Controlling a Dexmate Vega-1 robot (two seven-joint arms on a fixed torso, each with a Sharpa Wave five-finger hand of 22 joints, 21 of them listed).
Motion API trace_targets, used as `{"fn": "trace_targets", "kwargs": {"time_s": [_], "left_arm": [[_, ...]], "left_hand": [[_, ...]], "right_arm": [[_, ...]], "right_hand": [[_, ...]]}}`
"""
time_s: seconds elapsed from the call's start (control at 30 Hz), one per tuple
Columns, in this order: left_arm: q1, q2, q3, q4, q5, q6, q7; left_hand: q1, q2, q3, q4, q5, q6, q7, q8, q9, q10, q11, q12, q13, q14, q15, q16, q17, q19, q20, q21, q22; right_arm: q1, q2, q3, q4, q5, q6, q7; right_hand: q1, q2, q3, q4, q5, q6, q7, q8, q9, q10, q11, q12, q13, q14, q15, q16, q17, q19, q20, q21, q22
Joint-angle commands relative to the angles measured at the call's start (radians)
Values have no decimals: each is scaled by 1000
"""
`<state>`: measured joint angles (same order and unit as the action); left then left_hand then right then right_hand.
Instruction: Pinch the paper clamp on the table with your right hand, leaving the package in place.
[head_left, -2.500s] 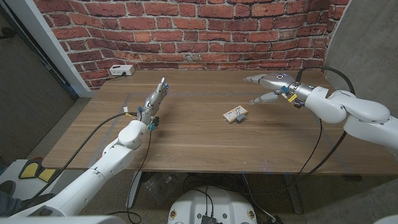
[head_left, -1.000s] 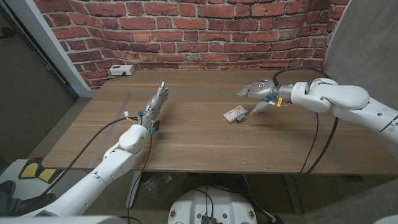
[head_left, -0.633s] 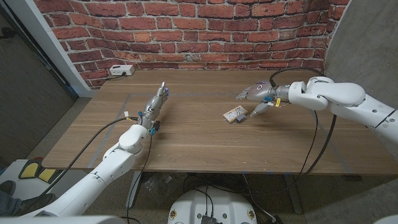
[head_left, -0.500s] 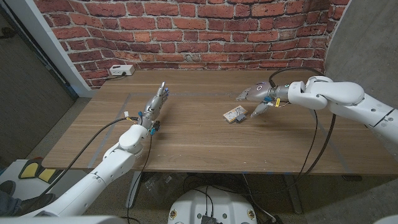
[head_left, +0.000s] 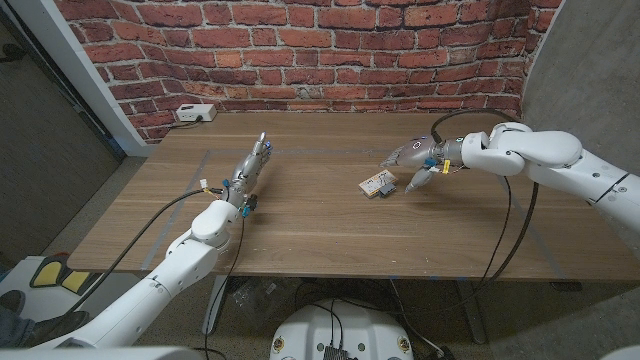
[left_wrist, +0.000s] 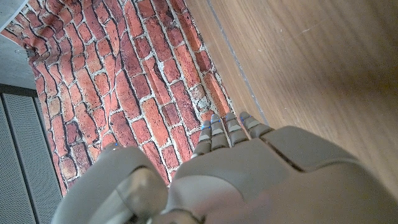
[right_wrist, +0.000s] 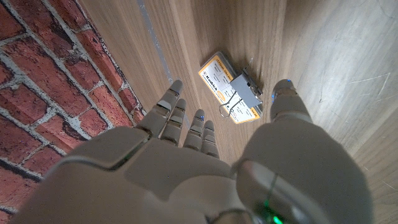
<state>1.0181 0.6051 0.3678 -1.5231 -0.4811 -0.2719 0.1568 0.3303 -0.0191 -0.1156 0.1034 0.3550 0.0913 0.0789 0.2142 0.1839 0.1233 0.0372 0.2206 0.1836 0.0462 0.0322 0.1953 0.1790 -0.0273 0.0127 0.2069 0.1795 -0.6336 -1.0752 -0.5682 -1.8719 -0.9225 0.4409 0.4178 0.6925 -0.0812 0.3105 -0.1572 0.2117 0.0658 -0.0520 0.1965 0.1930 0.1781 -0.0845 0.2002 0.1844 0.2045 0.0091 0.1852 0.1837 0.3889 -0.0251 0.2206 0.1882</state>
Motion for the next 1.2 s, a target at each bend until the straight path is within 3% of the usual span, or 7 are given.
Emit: {"fn": "trace_targets", "kwargs": {"time_s": [0.03,1.2], "left_arm": [[-5,0,4,4,-1,8,-4],[-16,-7,11,21,-9,11,-11]], "left_hand": [[0,5,-9,0,-3,7,0,-2,2,5,-1,-1,6,0,-2,-5,4,-8,3,-3,1],[3,10,-16,0,-5,6,-4,-7,2,1,-3,-7,6,-8,-6,-8,4,-19,6,-7,1]], "right_arm": [[-2,12,-13,15,-14,-3,-10],[40,51,-64,81,-41,4,-52]], "right_hand": [[10,3,6,4,10,0,0,4,5,9,1,4,1,7,0,6,4,7,-5,6,2],[28,7,10,6,17,55,-28,29,6,54,-22,17,0,48,-20,13,4,38,-12,14,2]]}}
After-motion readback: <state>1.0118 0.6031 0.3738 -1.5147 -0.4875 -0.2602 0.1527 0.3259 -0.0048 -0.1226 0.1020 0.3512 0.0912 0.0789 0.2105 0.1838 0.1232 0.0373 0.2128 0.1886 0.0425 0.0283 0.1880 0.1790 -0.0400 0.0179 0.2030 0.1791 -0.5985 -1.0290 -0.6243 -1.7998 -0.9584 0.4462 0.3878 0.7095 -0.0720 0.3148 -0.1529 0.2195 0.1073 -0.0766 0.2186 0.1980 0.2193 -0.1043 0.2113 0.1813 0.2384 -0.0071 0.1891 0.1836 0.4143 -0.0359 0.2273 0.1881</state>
